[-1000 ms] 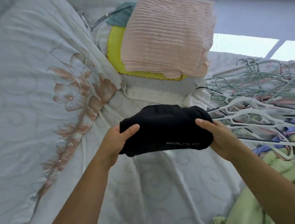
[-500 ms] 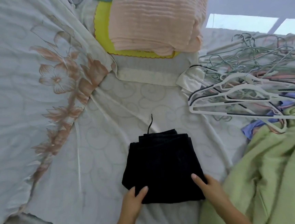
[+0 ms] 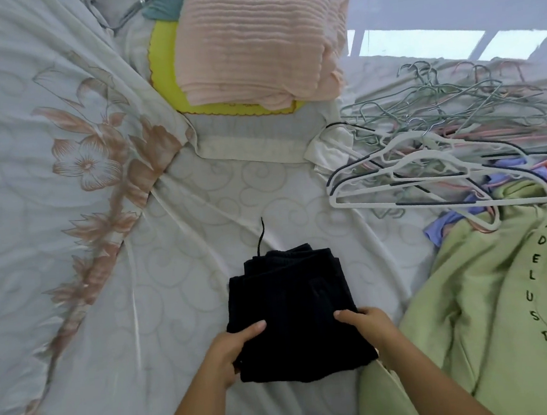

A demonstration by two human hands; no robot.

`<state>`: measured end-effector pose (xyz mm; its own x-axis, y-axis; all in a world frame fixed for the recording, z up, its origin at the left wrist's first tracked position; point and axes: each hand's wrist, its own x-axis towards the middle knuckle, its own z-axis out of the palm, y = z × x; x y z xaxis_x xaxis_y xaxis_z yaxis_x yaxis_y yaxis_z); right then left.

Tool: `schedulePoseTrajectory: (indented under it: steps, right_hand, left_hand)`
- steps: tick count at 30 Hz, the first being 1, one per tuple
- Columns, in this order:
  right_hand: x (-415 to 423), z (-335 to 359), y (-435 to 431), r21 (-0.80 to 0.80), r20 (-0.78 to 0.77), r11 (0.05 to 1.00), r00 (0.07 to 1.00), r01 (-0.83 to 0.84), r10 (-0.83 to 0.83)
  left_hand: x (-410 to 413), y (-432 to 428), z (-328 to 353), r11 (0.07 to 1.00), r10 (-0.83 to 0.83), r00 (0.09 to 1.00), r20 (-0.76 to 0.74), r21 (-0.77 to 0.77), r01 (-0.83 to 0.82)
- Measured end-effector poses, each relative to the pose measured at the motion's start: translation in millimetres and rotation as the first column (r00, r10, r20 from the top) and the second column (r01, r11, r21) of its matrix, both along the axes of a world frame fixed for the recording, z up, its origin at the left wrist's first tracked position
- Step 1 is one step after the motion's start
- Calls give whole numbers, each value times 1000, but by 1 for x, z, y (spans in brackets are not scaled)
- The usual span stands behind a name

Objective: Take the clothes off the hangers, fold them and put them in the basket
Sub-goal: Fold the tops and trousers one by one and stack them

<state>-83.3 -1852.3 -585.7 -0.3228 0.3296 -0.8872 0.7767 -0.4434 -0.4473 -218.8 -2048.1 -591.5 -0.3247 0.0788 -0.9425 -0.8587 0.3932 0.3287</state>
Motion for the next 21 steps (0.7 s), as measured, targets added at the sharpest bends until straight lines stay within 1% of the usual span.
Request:
schedulePoseTrajectory:
  steps: [3,5,7,10,15,17,21]
  right_hand:
    - [17,28,6,-45,-110,998,992,54,-59]
    - [40,44,7,-90,-171,989,976,118,-132]
    - [71,57,5,-124,-197,976,959,180,-202]
    - [129,71,9,-122,-229,956,929,267,-289]
    - [258,114,40,-68,-288,915,870,398,-400]
    - [316,141,55,-89,-302,897,846,433,-439]
    - [425,192,84,-76,-329,869,811,488,-484]
  left_hand:
    - [1,-1,27,997,-33,999,12,71,32]
    - [13,-1,46,994,-44,998,-46,97,48]
    - [34,4,62,990,-67,991,-119,112,81]
    - [79,25,89,981,-114,973,-202,129,142]
    - [187,76,142,943,-220,923,-317,172,283]
    - [241,95,166,920,-245,899,-363,205,334]
    - [340,136,206,885,-262,894,-363,278,373]
